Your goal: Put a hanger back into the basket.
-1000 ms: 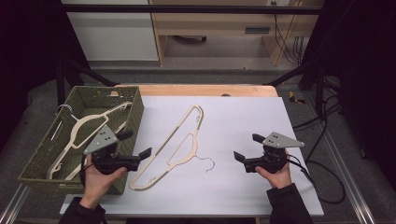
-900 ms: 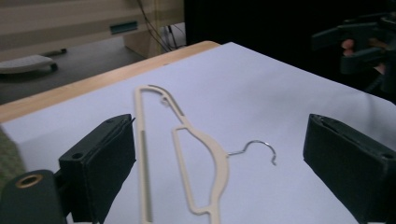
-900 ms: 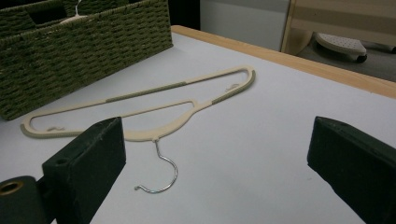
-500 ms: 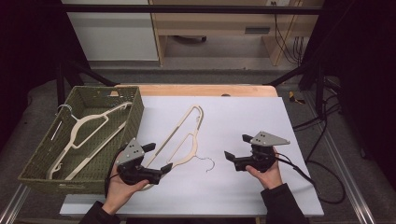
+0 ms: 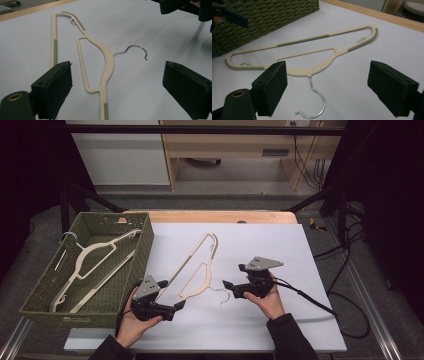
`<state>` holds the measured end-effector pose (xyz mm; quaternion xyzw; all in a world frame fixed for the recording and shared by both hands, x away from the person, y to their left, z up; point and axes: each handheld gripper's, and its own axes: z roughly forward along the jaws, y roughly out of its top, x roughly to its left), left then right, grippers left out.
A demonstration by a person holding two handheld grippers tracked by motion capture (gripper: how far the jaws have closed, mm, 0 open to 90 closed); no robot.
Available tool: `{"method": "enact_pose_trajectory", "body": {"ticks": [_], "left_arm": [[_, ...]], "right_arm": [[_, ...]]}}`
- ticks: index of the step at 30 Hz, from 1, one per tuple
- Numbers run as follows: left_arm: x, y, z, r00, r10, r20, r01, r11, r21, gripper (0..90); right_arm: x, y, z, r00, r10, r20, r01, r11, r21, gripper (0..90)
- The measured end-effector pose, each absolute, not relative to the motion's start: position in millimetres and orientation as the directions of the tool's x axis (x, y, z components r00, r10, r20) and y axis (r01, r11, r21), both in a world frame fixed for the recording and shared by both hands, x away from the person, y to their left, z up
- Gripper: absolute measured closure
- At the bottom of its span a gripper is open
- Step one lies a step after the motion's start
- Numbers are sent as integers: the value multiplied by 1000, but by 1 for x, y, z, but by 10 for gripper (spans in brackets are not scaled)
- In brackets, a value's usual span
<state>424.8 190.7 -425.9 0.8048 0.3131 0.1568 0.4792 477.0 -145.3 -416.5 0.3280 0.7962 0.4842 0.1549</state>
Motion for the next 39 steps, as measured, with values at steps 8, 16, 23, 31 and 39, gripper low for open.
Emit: {"method": "enact_pose_trajectory", "body": {"ticks": [8,16,23,31,39], "left_arm": [[426,194,-431,752,657,-51,360,-345,867,90],[427,197,-433,745,665,-54,366,-339,867,92],[428,195,-436,745,665,-54,373,-347,860,95],[429,195,-437,742,668,-51,371,-347,861,101],[429,195,-437,742,669,-54,374,-346,860,107]], "right_arm": [[491,-121,-426,-746,663,64,381,347,857,210],[504,-100,-445,-759,648,56,412,412,813,311],[510,-92,-461,-767,641,34,432,476,766,468],[510,-82,-472,-791,611,29,439,534,722,664],[508,-78,-477,-806,592,11,430,572,698,784]]}}
